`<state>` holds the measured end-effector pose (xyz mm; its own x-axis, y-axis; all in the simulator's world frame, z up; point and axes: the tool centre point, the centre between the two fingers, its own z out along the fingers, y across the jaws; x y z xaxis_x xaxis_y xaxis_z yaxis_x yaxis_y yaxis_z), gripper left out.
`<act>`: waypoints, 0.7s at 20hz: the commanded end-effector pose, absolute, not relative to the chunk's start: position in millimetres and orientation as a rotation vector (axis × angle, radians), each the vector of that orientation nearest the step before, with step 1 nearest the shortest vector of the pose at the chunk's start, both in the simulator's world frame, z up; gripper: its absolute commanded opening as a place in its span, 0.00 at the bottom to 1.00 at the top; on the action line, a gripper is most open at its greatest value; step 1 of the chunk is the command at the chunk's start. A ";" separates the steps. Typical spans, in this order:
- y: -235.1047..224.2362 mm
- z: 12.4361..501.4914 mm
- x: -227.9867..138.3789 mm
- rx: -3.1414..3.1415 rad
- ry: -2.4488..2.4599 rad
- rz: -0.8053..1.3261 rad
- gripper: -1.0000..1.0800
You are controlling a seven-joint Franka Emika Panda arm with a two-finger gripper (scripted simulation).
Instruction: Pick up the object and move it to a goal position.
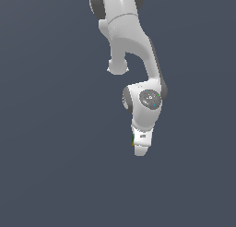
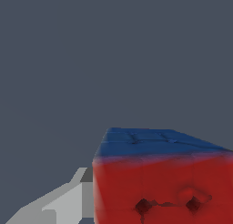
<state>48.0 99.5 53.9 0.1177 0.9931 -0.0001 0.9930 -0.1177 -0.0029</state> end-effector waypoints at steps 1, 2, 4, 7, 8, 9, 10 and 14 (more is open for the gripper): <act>106.7 67.0 55.3 -2.347 -2.087 -0.001 0.00; 109.8 72.4 58.3 -2.347 -2.087 -0.001 0.00; 116.5 83.9 64.9 -2.347 -2.086 -0.001 0.00; 127.3 102.3 75.6 -2.347 -2.086 -0.001 0.00; 130.8 108.6 79.4 -2.347 -2.086 -0.002 0.00; 134.6 115.0 83.3 -2.347 -2.086 -0.002 0.00; 138.2 121.2 87.0 -2.347 -2.086 -0.002 0.00; 149.7 141.1 99.5 -2.347 -2.086 -0.001 0.00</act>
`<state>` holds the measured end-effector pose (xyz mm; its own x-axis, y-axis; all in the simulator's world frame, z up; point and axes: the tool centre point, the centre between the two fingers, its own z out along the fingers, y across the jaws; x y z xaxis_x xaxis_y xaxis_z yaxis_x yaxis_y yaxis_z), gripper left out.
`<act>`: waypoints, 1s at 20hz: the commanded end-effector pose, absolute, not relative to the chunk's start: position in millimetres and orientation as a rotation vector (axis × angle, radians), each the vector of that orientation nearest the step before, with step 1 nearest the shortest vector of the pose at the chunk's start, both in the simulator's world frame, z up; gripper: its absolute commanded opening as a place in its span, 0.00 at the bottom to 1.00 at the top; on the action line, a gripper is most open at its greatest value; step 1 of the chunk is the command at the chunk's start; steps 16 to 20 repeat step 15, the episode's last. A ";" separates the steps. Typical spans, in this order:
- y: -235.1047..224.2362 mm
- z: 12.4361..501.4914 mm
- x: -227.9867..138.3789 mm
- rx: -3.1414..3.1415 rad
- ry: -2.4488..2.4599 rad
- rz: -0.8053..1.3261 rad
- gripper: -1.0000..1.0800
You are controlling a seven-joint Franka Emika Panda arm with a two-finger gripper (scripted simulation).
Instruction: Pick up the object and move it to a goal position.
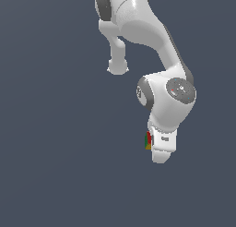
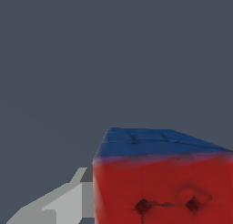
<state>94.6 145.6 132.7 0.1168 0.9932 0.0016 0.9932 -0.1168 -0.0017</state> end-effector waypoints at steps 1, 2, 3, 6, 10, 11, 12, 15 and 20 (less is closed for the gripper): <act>151.9 144.9 102.0 -2.347 -2.086 -0.001 0.00; 153.9 148.3 104.2 -2.347 -2.086 -0.001 0.00; 155.7 151.4 106.3 -2.347 -2.086 -0.001 0.00; 160.0 158.6 111.2 -2.348 -2.086 -0.001 0.00; 163.4 164.2 115.4 -2.348 -2.086 0.000 0.00; 163.9 165.0 116.1 -2.348 -2.086 0.000 0.00; 164.3 165.6 116.6 -2.348 -2.086 0.000 0.00; 164.7 166.4 117.2 -2.348 -2.086 0.000 0.00; 164.7 166.4 117.2 -2.348 -2.086 0.000 0.00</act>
